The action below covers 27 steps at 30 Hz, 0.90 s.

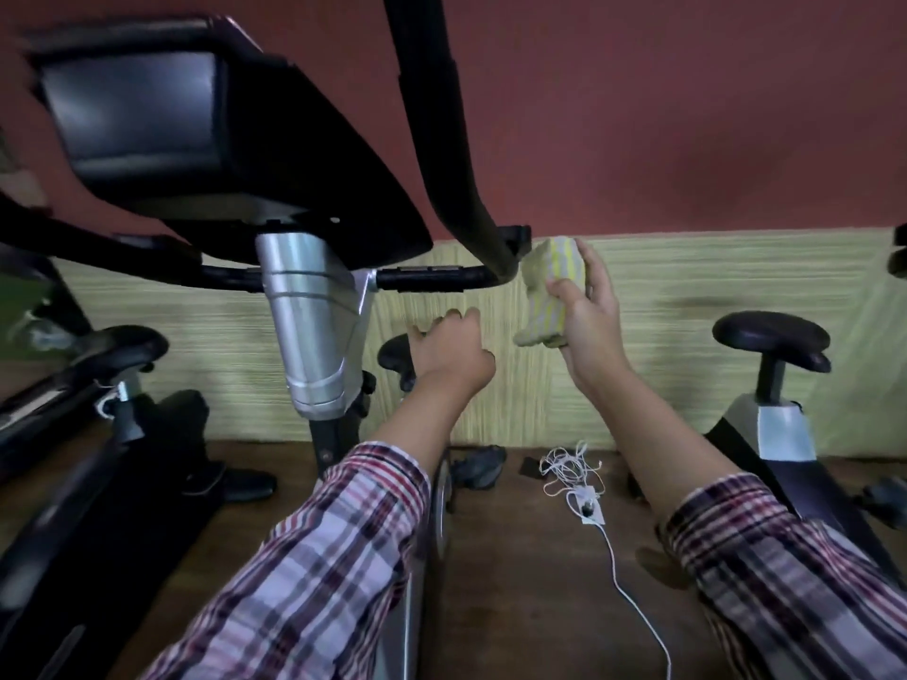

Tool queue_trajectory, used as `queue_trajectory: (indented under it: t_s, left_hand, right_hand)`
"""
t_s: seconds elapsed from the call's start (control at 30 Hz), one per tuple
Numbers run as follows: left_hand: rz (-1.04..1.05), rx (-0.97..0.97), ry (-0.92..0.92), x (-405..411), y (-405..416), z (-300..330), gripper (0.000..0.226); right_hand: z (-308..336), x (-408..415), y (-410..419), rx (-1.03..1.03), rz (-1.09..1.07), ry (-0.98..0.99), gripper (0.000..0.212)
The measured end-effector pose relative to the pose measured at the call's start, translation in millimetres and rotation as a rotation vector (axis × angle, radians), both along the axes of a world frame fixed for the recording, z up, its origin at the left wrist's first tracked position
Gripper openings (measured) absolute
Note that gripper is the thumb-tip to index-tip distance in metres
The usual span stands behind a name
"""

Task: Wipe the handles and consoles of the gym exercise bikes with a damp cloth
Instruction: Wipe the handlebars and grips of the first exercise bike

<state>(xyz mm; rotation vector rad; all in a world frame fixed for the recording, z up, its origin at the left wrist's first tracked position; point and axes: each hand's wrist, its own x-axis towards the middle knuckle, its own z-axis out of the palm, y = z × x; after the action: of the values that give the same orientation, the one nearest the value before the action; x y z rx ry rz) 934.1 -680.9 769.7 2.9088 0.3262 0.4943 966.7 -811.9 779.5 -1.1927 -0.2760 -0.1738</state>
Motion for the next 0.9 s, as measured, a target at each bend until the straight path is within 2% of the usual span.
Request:
queue_trajectory:
  t_s: [0.2, 0.37, 0.47, 0.57, 0.7, 0.9]
  left_hand:
    - [0.176, 0.058, -0.173, -19, -3, 50, 0.053]
    - [0.293, 0.136, -0.263, -46, -1, 90, 0.044]
    - [0.33, 0.163, -0.315, -65, 4, 115, 0.051]
    - [0.325, 0.12, -0.391, -82, 5, 141, 0.051]
    - [0.269, 0.139, -0.525, -95, 6, 170, 0.04]
    - [0.121, 0.134, -0.706, -97, 14, 194, 0.041]
  right_hand:
    - [51, -8, -3, -0.099, 0.085, -0.283, 0.056]
    - [92, -21, 9, -0.097, 0.177, -0.441, 0.055]
    - [113, -33, 19, -0.065, 0.192, -0.502, 0.054]
    - [132, -45, 30, -0.058, 0.202, -0.572, 0.054]
    - [146, -53, 48, -0.092, 0.139, -0.664, 0.054]
    - [151, -52, 65, -0.124, 0.034, -0.684, 0.049]
